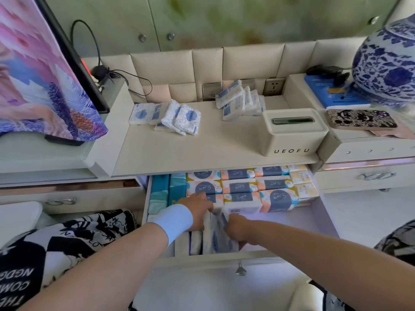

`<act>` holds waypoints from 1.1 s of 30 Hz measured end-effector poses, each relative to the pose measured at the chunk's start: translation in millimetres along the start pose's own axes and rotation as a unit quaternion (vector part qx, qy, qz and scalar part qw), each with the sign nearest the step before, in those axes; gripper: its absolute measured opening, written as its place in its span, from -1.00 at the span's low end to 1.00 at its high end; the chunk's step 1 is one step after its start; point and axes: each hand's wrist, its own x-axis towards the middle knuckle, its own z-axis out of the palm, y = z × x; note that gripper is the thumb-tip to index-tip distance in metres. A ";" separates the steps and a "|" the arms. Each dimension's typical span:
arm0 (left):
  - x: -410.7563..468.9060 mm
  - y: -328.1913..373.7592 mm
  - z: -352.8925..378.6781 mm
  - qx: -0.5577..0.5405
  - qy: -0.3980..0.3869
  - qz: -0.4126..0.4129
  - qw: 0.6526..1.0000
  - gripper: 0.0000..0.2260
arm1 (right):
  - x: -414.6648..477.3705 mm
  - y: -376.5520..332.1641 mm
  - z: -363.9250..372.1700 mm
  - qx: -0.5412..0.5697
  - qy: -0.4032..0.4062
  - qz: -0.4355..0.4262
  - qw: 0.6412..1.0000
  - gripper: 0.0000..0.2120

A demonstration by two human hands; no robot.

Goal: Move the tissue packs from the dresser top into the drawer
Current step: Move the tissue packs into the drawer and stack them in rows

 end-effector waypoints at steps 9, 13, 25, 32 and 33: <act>-13.4 -15.5 19.2 -0.044 0.063 -0.008 0.997 -0.38 | 20.5 -17.1 3.4 0.162 -0.087 -0.017 0.983 -0.71; -18.6 -20.9 25.5 -0.095 0.080 -0.015 0.992 -0.33 | 20.1 -23.2 10.9 0.174 -0.134 -0.047 0.974 -0.72; -19.3 -28.9 13.2 -0.056 0.035 -0.025 0.998 -0.35 | 20.5 -55.8 13.3 -0.047 -0.016 0.012 0.999 -0.73; -11.8 -42.6 -56.5 -0.148 0.120 -0.034 0.981 -0.56 | -11.3 -79.2 -42.3 -0.144 0.053 -0.023 0.988 -0.69; -9.9 -46.5 -66.3 -0.164 0.135 -0.037 0.977 -0.56 | -14.3 -84.6 -54.5 -0.127 0.068 -0.050 0.988 -0.71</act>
